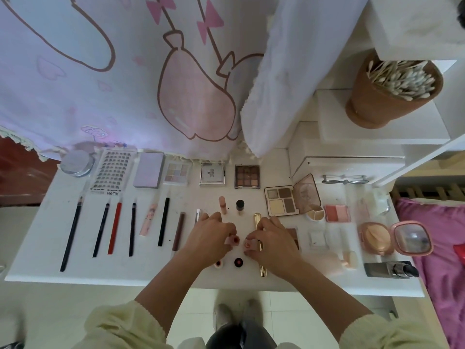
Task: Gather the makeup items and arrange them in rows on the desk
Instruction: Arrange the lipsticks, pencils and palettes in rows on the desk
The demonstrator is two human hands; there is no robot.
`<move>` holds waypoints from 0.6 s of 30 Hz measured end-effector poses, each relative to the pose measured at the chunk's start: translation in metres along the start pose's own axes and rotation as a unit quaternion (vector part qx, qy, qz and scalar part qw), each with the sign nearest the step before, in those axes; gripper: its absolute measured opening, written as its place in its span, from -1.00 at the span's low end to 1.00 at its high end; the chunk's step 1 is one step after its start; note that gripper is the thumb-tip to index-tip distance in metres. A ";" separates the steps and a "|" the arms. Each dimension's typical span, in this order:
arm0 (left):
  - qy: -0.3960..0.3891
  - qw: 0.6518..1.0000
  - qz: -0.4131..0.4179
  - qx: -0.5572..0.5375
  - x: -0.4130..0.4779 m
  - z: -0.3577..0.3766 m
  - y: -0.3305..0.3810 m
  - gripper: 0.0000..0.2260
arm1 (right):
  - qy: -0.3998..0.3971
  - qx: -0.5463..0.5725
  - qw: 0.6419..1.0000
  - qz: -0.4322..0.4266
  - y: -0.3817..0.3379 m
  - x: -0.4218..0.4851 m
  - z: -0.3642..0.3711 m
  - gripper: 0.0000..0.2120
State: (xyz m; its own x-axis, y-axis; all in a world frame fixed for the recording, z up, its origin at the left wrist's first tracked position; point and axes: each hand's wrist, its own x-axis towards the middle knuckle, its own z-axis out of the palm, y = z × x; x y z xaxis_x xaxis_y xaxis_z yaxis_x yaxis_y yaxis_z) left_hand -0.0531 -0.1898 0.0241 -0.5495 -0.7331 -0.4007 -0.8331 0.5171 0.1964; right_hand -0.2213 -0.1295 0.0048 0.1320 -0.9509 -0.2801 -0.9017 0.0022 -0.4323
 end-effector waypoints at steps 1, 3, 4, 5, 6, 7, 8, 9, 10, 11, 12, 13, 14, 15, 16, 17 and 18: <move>-0.002 1.000 0.000 -0.001 0.000 0.001 -0.001 -0.70 | -0.001 -0.001 1.000 0.002 0.000 0.000 0.000 -0.65; -0.003 1.000 -0.001 -0.003 0.000 0.002 -0.002 -0.68 | -0.002 0.000 1.000 0.005 -0.001 0.000 0.000 -0.63; -0.002 1.000 -0.001 -0.004 0.000 0.003 -0.002 -0.68 | -0.003 -0.001 1.000 0.005 -0.001 0.000 0.000 -0.62; -0.001 1.000 -0.001 -0.004 0.000 0.003 -0.003 -0.67 | -0.004 -0.002 1.000 0.004 -0.001 -0.001 0.000 -0.61; 0.002 1.000 -0.002 -0.004 0.000 0.003 -0.003 -0.67 | -0.005 -0.002 1.000 0.005 -0.001 -0.001 0.000 -0.60; 0.004 1.000 -0.004 -0.006 0.000 0.004 -0.003 -0.67 | -0.006 -0.001 1.000 0.007 -0.001 -0.001 0.000 -0.59; 0.006 1.000 -0.007 -0.008 -0.001 0.004 -0.004 -0.67 | -0.007 -0.001 1.000 0.008 -0.001 -0.002 -0.001 -0.58; 0.006 1.000 -0.010 -0.011 -0.001 0.004 -0.004 -0.66 | -0.008 -0.002 1.000 0.008 -0.002 -0.002 -0.001 -0.57; 0.006 1.000 -0.012 -0.013 -0.001 0.005 -0.004 -0.66 | -0.009 -0.004 1.000 0.009 -0.002 -0.002 -0.001 -0.57; 0.005 1.000 -0.013 -0.016 -0.001 0.005 -0.005 -0.65 | -0.011 -0.004 1.000 0.010 -0.002 -0.002 -0.002 -0.56; 0.004 1.000 -0.014 -0.018 -0.001 0.006 -0.005 -0.65 | -0.012 -0.003 1.000 0.011 -0.003 -0.003 -0.002 -0.56; 0.002 1.000 -0.015 -0.019 -0.001 0.006 -0.005 -0.65 | -0.011 -0.001 1.000 0.011 -0.003 -0.003 -0.002 -0.56; 0.002 1.000 -0.015 -0.018 -0.001 0.007 -0.006 -0.64 | -0.010 -0.001 1.000 0.010 -0.003 -0.003 -0.002 -0.57; 0.002 1.000 -0.016 -0.018 -0.001 0.008 -0.006 -0.63 | -0.008 -0.002 1.000 0.009 -0.004 -0.003 -0.002 -0.57; 0.003 1.000 -0.015 -0.017 -0.001 0.008 -0.007 -0.63 | -0.007 -0.003 1.000 0.009 -0.004 -0.003 -0.002 -0.57; 0.004 1.000 -0.013 -0.017 -0.002 0.008 -0.008 -0.62 | -0.006 -0.002 1.000 0.010 -0.004 -0.003 -0.002 -0.58; 0.005 1.000 -0.010 -0.018 -0.002 0.008 -0.008 -0.61 | -0.007 -0.003 1.000 0.012 -0.005 -0.003 -0.002 -0.59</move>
State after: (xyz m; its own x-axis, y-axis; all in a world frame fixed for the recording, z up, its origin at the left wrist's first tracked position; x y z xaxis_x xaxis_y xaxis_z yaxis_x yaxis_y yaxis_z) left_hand -0.0446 -0.1892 0.0159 -0.5324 -0.7484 -0.3956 -0.8460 0.4857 0.2198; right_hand -0.2183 -0.1269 0.0092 0.1160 -0.9459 -0.3032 -0.9070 0.0236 -0.4206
